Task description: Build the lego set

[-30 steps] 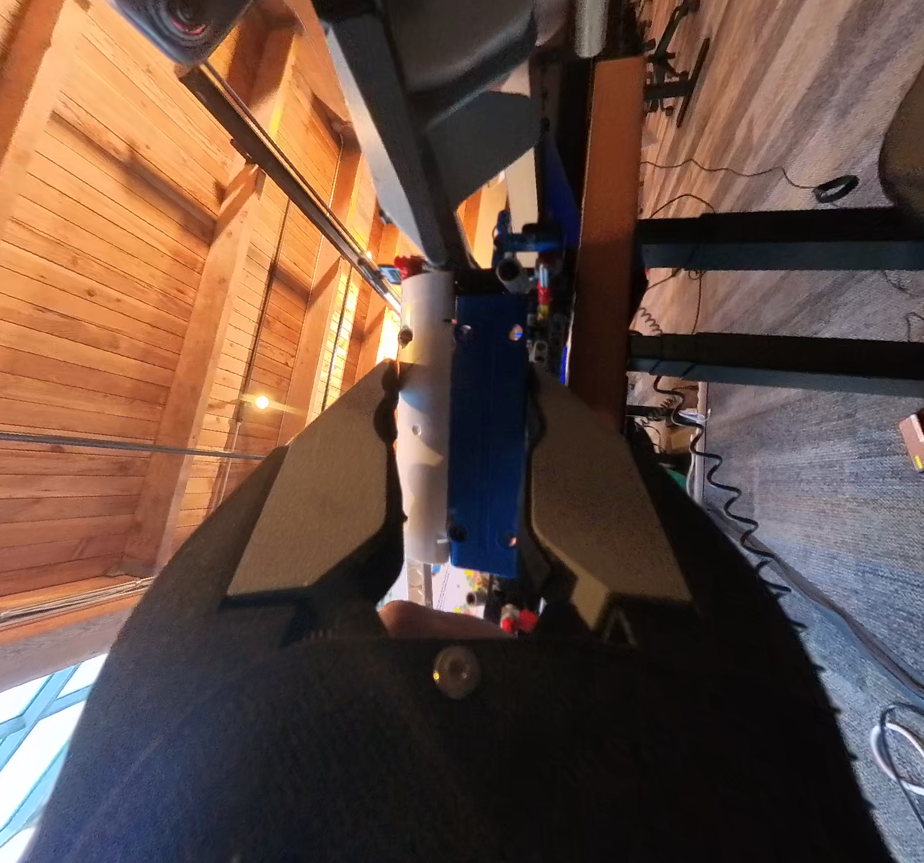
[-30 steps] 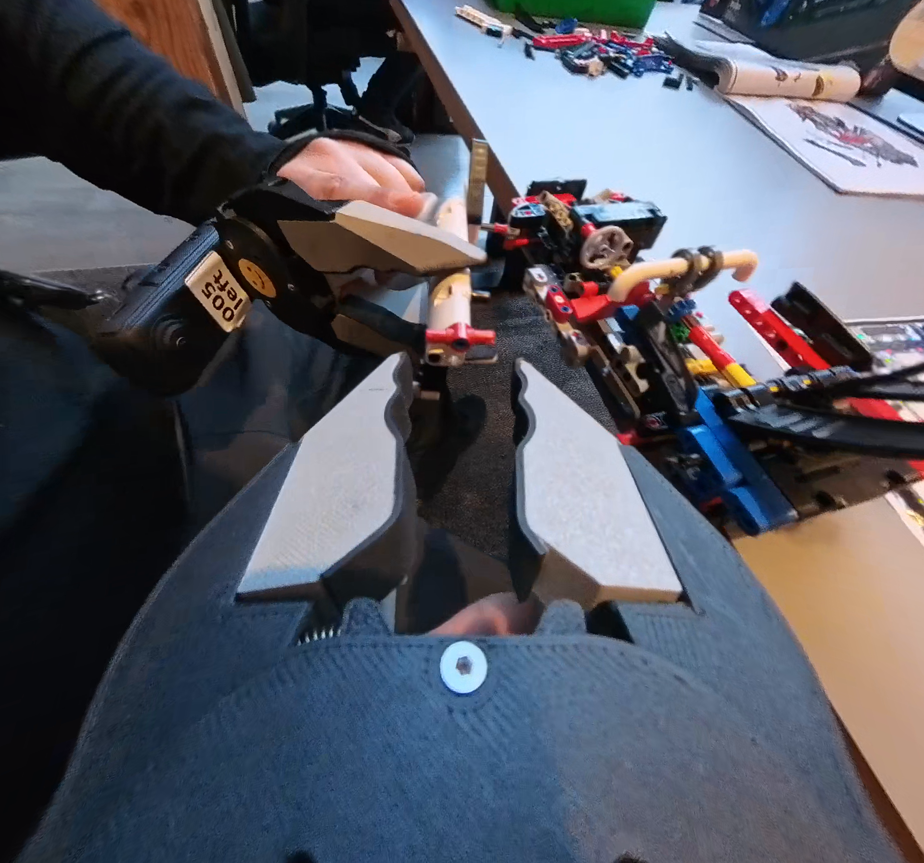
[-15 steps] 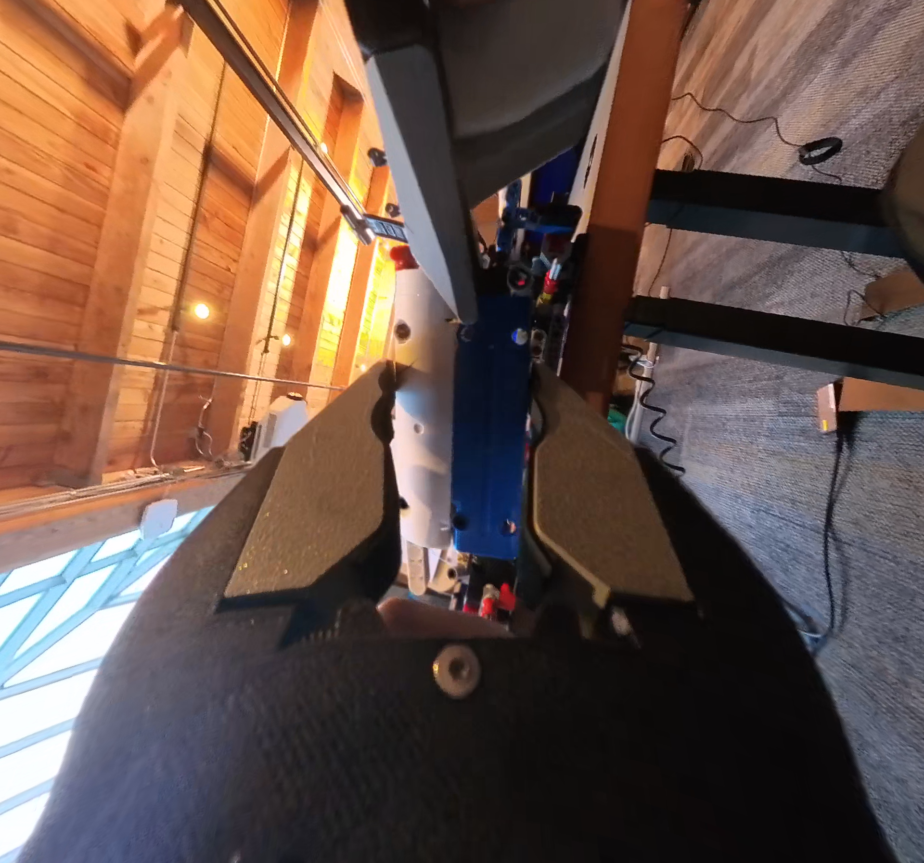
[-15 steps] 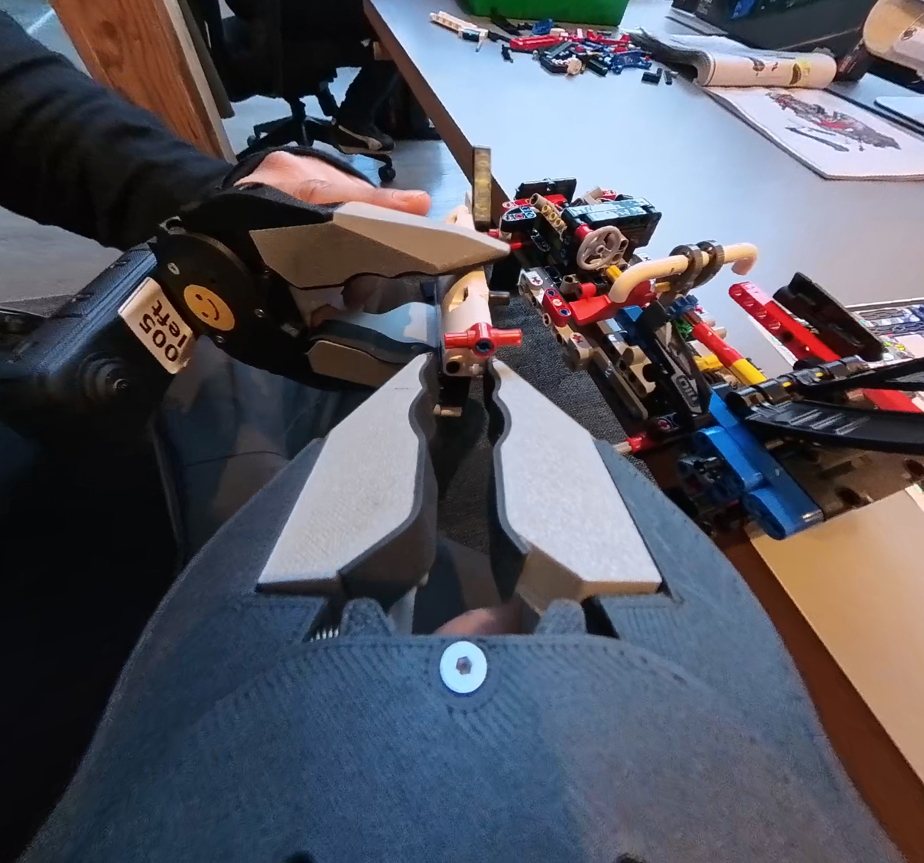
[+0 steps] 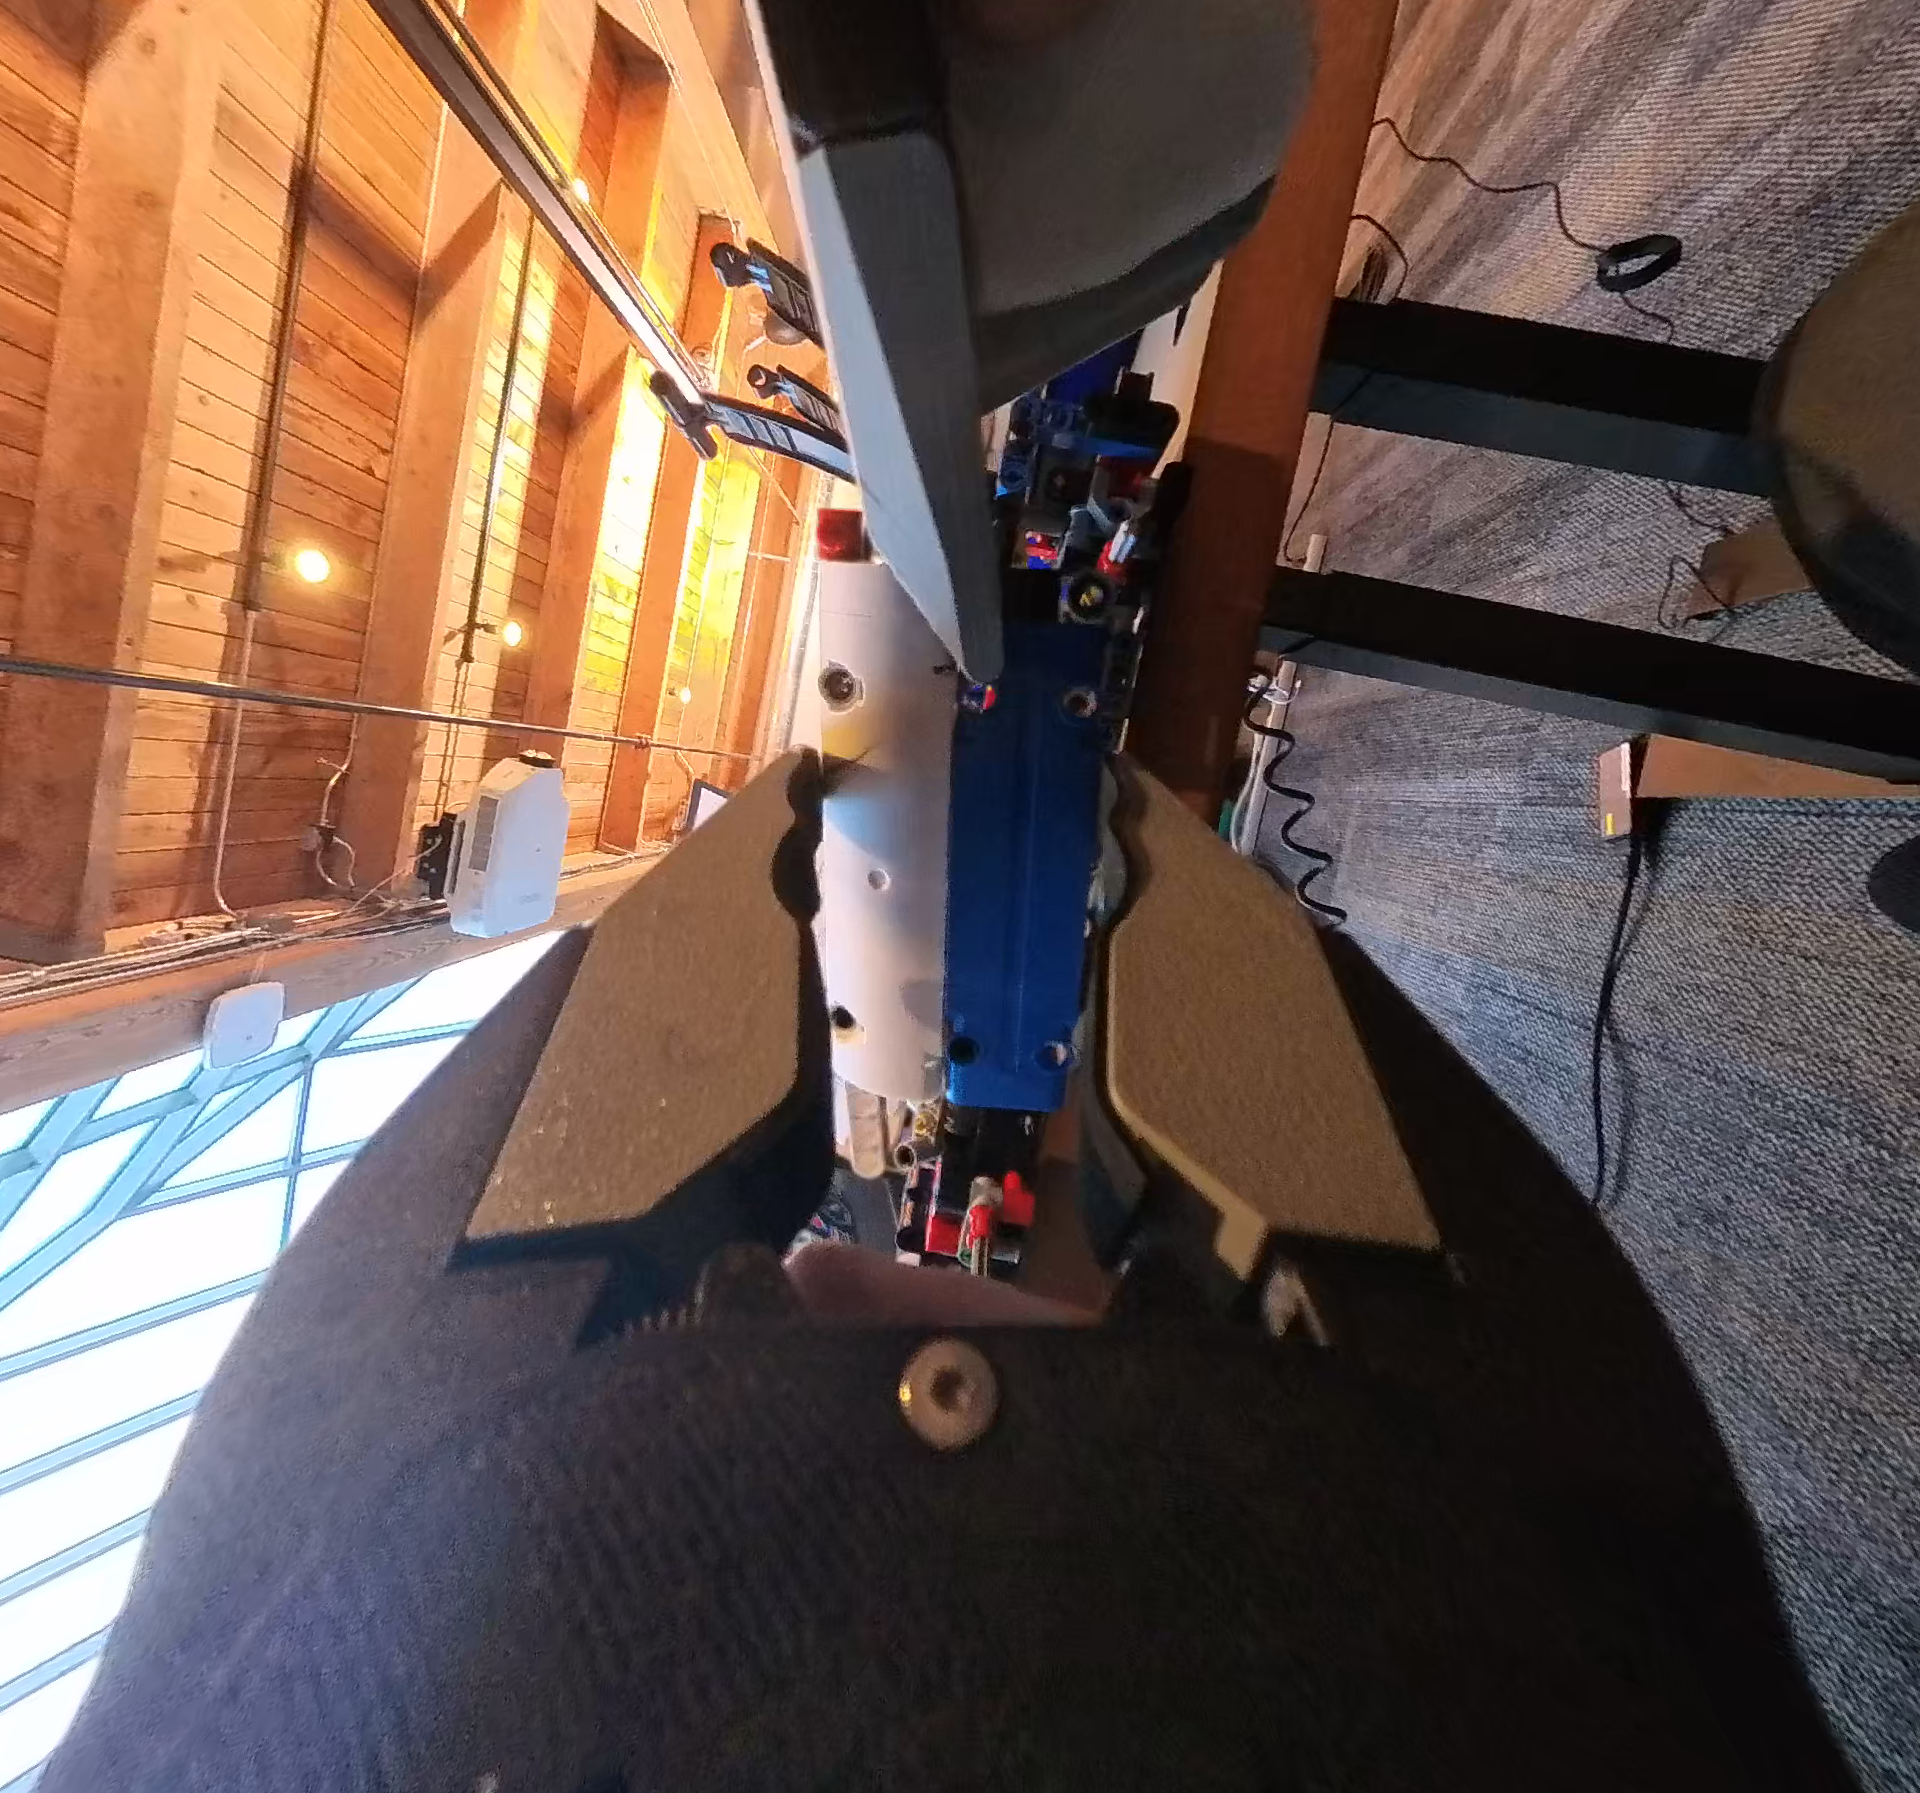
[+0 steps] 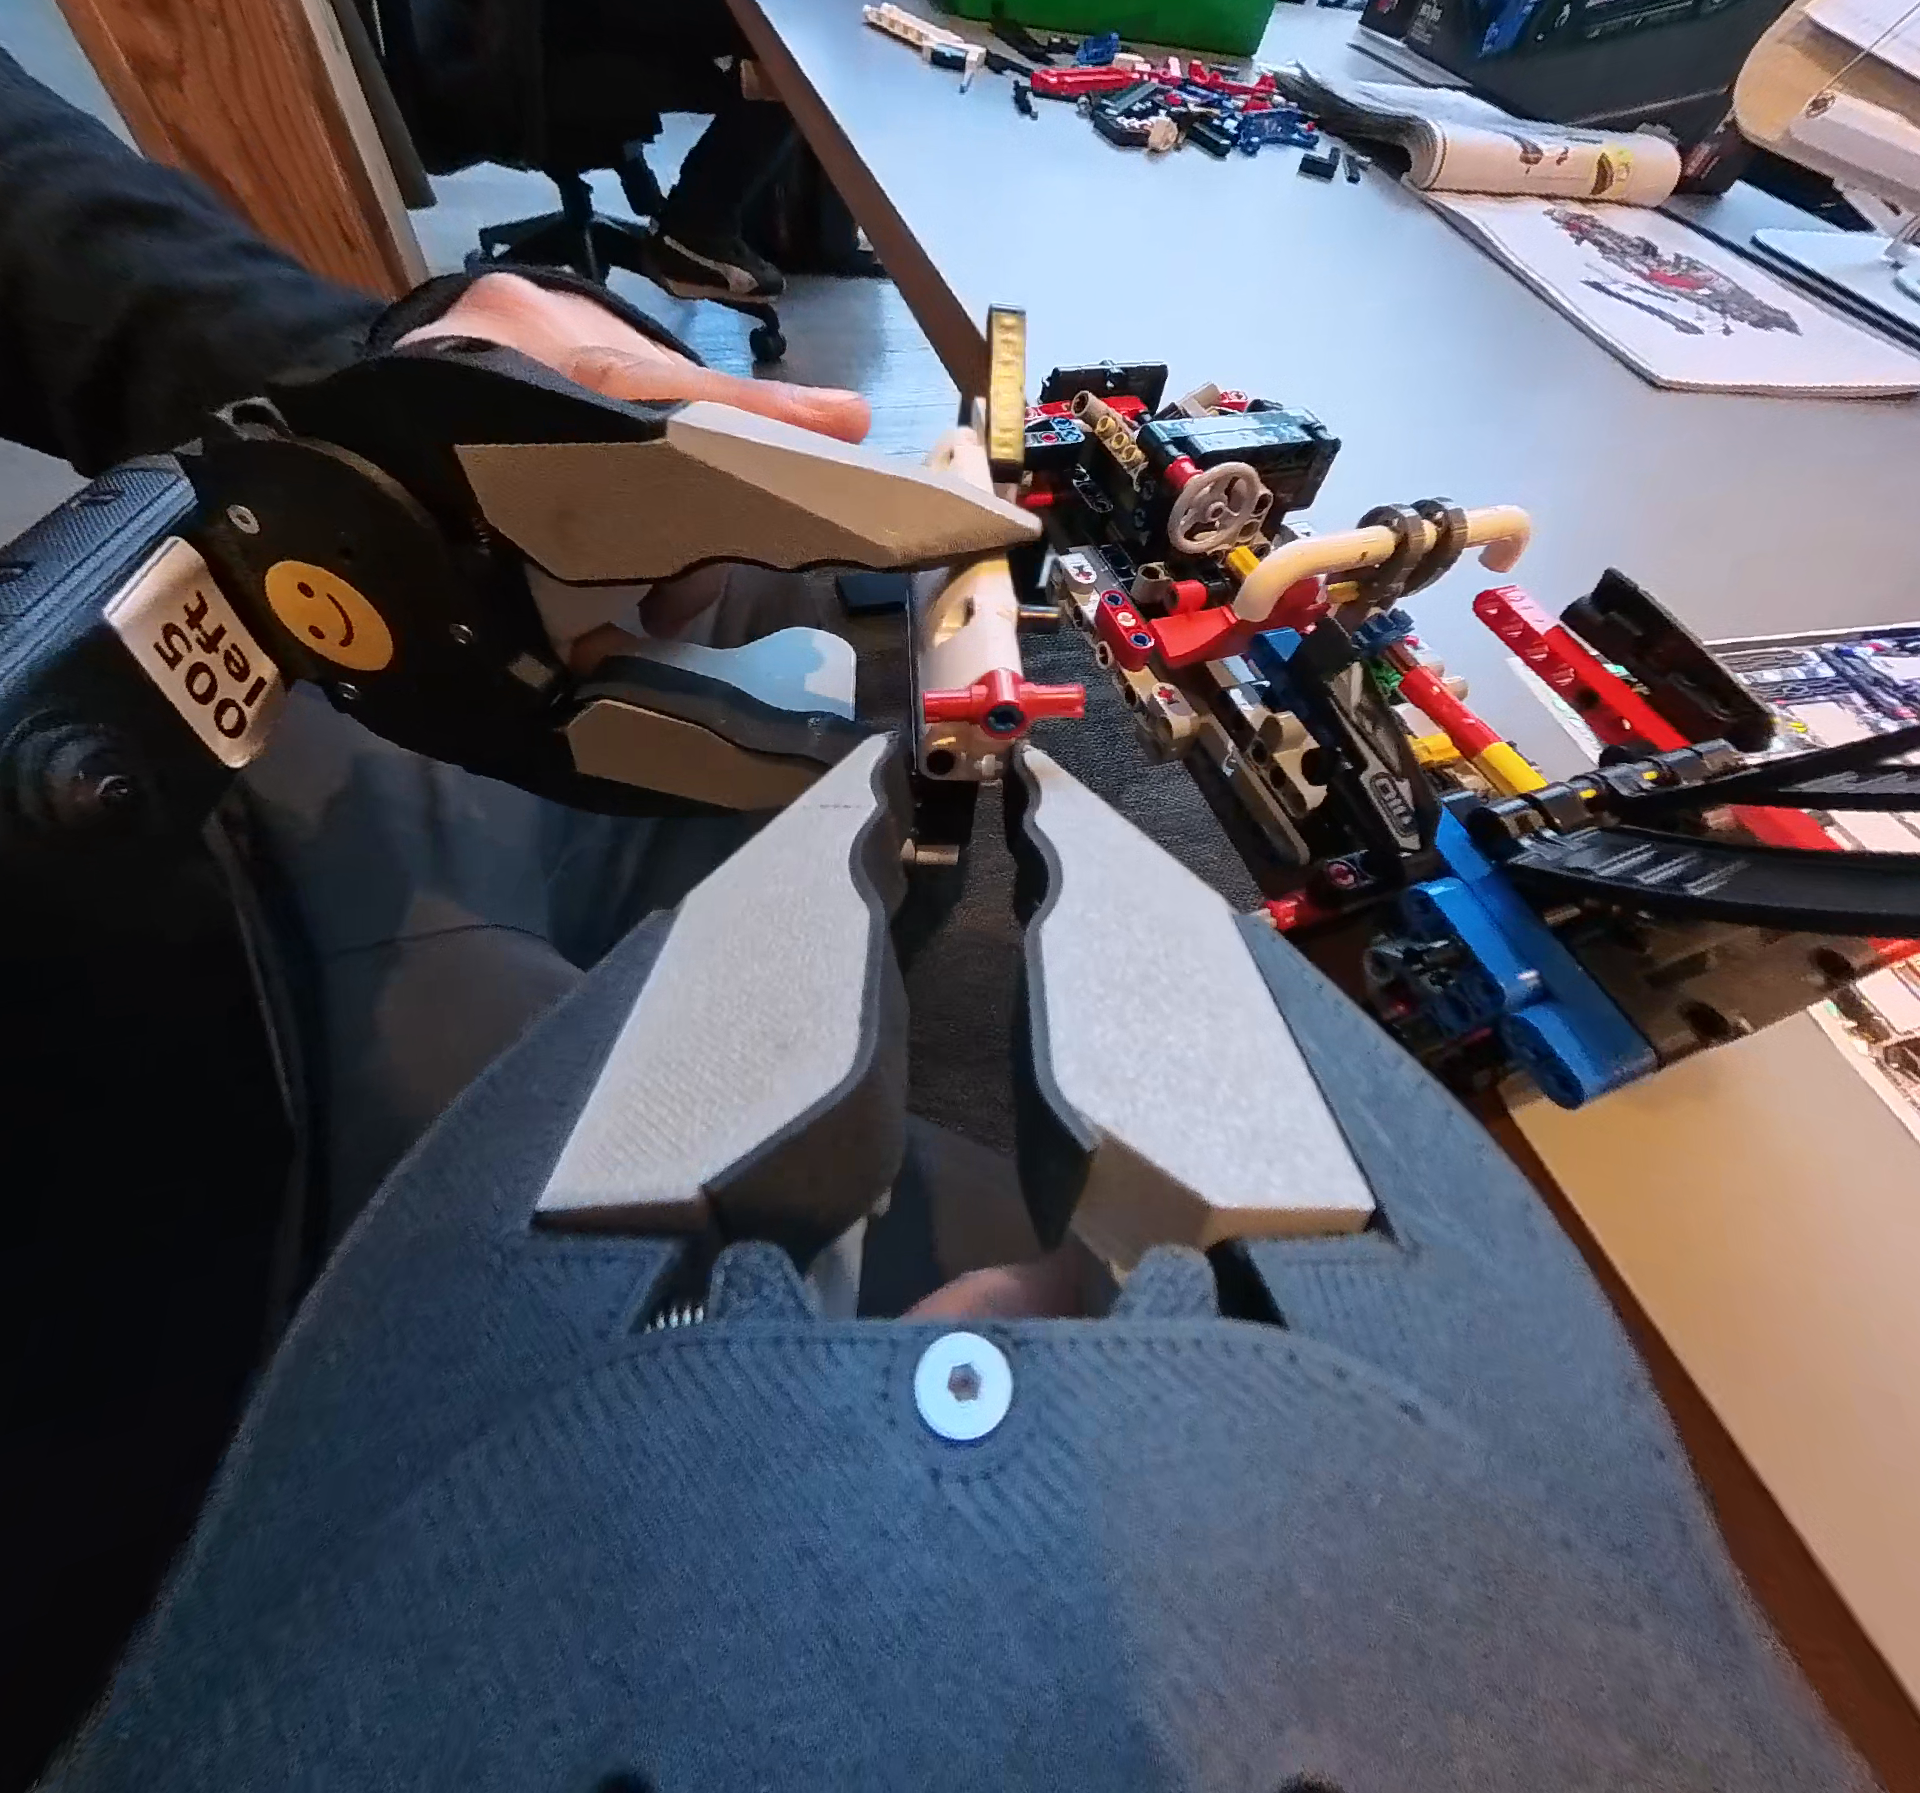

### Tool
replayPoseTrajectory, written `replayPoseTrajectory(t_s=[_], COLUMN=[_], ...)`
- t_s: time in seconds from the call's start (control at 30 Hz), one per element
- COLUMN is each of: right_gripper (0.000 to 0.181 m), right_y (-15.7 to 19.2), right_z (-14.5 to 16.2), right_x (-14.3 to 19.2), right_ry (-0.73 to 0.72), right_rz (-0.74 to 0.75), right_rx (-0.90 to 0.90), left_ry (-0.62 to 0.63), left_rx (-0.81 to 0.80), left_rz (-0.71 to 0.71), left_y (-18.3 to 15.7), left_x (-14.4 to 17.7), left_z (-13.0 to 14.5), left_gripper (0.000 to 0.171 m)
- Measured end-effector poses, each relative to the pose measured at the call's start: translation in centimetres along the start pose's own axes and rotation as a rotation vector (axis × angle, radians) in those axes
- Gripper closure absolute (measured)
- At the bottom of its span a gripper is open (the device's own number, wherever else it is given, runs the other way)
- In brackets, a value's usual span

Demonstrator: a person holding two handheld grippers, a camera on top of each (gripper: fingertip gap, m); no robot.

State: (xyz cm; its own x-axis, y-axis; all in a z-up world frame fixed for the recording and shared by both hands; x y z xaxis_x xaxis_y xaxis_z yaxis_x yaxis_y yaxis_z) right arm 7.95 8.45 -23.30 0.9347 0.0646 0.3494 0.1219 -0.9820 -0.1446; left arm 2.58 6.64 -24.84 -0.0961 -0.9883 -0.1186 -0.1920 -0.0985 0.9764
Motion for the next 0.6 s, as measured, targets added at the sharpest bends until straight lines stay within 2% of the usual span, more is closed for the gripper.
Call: replayPoseTrajectory(t_s=[0.27,0.6], right_gripper=[0.165,0.165], right_y=[0.15,0.21], right_z=[0.17,0.24], right_x=[0.0,-0.08], right_ry=[0.006,0.0], right_rz=[0.029,0.016], right_rx=[0.092,0.091], left_ry=[0.002,0.001], left_rx=[0.028,0.047], left_rz=[0.029,0.04], left_y=[-0.19,-0.24], left_x=[0.18,0.21], left_z=[-0.25,-0.21], left_gripper=[0.121,0.121])
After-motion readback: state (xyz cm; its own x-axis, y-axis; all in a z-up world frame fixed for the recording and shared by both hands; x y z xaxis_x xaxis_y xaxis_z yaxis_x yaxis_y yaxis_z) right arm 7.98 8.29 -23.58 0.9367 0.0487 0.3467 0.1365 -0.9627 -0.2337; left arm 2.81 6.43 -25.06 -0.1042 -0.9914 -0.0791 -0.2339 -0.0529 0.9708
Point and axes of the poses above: each gripper's, where its closed fingertips meet, x back along the fingers, z out of its underside, y = z × x across the jaws, the point moved 4 cm from there along x, back along the fingers, and after that the axes turned 2 degrees about x, right-handed, at the moved point
